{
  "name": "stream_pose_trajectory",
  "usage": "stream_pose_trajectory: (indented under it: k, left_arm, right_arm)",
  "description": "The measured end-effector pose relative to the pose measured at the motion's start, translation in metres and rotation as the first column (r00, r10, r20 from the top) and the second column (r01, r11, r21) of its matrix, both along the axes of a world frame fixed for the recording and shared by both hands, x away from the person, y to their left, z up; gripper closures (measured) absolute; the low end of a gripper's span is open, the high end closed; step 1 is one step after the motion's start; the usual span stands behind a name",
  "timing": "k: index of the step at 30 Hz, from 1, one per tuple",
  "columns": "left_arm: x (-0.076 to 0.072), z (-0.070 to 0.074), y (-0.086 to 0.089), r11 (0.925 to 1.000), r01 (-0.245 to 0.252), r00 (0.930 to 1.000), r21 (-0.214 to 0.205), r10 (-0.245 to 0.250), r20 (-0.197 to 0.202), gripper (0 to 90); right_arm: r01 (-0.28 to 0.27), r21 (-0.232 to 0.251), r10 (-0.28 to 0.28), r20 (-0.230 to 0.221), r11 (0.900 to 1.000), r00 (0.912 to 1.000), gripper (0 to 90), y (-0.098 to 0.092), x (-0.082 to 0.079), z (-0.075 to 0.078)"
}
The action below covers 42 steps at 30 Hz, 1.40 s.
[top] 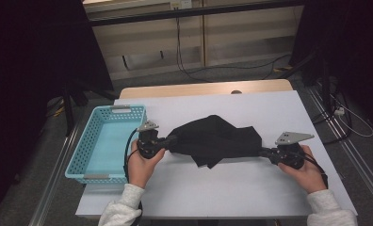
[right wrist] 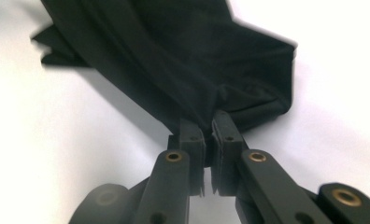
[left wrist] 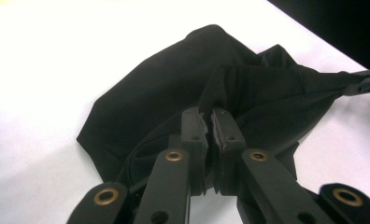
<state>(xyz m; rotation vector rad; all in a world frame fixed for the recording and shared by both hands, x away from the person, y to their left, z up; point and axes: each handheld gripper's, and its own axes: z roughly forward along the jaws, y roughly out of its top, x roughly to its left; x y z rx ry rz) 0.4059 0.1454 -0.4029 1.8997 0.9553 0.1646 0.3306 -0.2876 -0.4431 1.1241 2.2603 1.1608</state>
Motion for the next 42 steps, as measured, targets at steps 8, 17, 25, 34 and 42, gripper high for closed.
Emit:
stream_pose_trajectory:
  k: [8, 17, 25, 34, 42]
  left_arm:
    - [0.003, 0.006, 0.007, 0.9994, -0.016, 0.9998, -0.031, 0.016, 0.007, 85.4]
    - [0.003, 0.008, 0.01, 0.9989, -0.028, 0.9993, -0.037, 0.029, 0.024, 85.5]
    - [0.009, -0.006, 0.006, 0.9978, -0.065, 0.9979, 0.014, 0.065, 0.005, 85.5]
    - [0.011, -0.01, 0.008, 0.9975, -0.07, 0.9974, 0.004, 0.07, -0.015, 85.2]
    - [0.013, -0.012, 0.008, 0.9973, -0.072, 0.9973, 0.013, 0.073, -0.013, 85.2]
  right_arm:
    - [0.016, 0.085, -0.018, 0.026, 0.9963, 0.9995, 85.8, 0.0, 0.002, 0.013]
    - [0.012, 0.117, -0.015, 0.018, 0.9931, 0.9997, 85.6, 0.001, 0.005, 0.017]
    - [0.053, 0.082, -0.049, -0.04, 0.9953, 0.998, 70.7, 0.013, 0.02, -0.002]
    - [0.152, 0.146, -0.139, -0.095, 0.9776, 0.9857, 50.8, 0.006, 0.03, -0.012]
    - [0.082, 0.049, -0.08, -0.027, 0.9954, 0.9964, 49.0, 0.021, 0.033, -0.018]
